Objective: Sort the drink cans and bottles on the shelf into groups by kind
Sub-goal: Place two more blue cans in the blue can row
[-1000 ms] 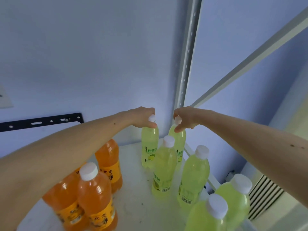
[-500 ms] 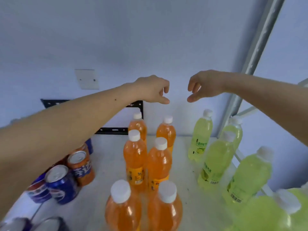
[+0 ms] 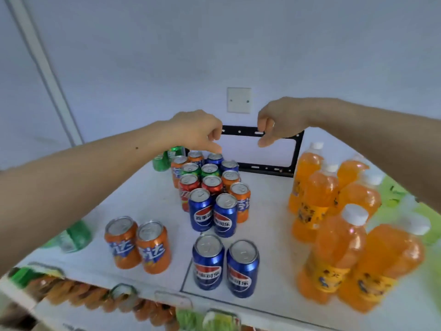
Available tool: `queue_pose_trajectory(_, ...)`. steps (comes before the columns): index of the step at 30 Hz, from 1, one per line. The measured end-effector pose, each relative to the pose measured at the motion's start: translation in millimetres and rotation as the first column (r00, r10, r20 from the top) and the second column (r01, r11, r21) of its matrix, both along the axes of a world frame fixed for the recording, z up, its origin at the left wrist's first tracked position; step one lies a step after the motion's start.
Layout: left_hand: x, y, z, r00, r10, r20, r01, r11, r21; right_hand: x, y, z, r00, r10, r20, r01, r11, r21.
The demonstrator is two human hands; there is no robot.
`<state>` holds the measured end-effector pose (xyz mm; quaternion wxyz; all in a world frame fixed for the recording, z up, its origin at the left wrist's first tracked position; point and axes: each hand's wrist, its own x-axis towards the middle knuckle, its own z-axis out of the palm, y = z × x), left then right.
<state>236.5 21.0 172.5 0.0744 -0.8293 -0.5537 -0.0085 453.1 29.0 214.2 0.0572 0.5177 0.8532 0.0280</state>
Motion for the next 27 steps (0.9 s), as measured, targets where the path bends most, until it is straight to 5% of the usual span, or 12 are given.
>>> queue_pose_trajectory(8,-76.9,-26.4,-59.8,0.996,-0.077,0.048,0.081,0.993,-0.084,-78.9,-35.5,-69.3,0.998,-0.057,0.041,0.062,0.990,-0.127)
queue_pose_trajectory(27,-61.9,4.4,-164.0,0.983,-0.126,0.135,0.153,0.964,-0.216,-93.6,-16.4,-174.4,0.997,-0.070,0.042,0.076,0.981,-0.179)
